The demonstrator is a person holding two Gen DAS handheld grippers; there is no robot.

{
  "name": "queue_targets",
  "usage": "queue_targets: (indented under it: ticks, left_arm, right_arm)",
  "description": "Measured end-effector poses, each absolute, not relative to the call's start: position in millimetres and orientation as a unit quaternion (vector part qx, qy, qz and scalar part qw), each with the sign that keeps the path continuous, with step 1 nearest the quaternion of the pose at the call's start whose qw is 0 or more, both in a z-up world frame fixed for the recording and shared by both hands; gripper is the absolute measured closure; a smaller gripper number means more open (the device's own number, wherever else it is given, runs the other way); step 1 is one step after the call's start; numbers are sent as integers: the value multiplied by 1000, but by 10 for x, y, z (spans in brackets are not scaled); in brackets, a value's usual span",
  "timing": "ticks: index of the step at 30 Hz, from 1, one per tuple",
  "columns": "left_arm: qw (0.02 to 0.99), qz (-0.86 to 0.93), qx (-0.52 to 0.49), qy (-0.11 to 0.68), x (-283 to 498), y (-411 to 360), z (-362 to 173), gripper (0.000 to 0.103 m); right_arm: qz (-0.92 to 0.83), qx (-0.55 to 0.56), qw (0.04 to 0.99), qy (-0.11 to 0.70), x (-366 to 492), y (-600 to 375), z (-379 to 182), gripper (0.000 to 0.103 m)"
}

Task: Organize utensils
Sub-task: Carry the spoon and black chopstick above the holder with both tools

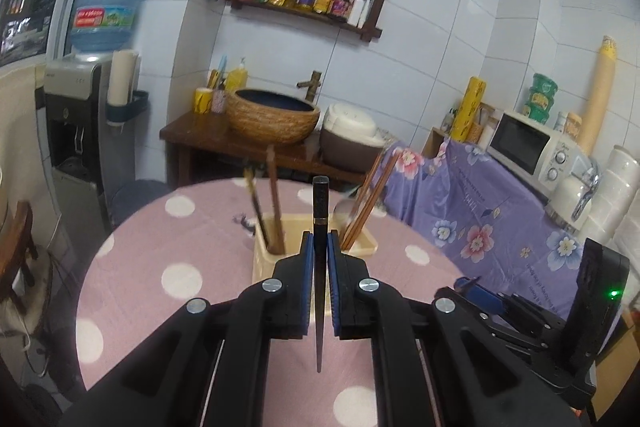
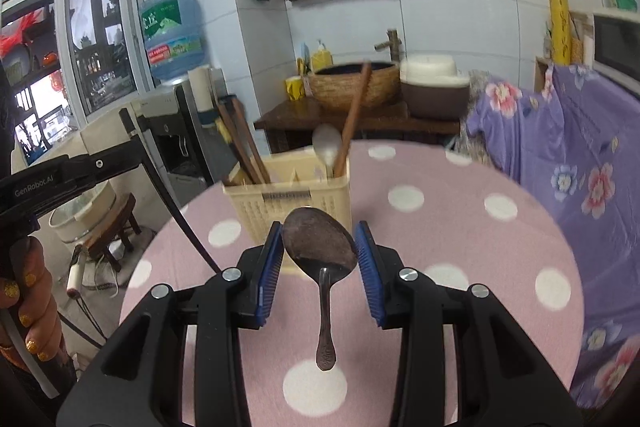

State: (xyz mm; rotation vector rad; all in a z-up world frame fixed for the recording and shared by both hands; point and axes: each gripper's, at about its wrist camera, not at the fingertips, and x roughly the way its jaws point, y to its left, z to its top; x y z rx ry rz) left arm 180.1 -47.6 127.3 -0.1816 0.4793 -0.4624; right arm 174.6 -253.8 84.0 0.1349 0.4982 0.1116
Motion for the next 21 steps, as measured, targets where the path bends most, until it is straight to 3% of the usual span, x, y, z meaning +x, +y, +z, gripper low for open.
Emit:
queue_targets:
  ticks: [6, 10, 21]
  left_arm:
    - [958, -212, -77, 179, 2066, -608, 2038, 95]
    - [967, -179, -71, 165, 2333, -752, 2182, 95]
    - [955, -155, -67, 243, 2760, -900, 1254, 95]
  right_arm:
    - [48, 56, 983, 170, 2156, -2511, 1700, 66]
    - [27, 44, 990, 133, 2464, -2433, 1944, 66]
    - [9, 57, 980, 192, 2971, -2333, 947, 65]
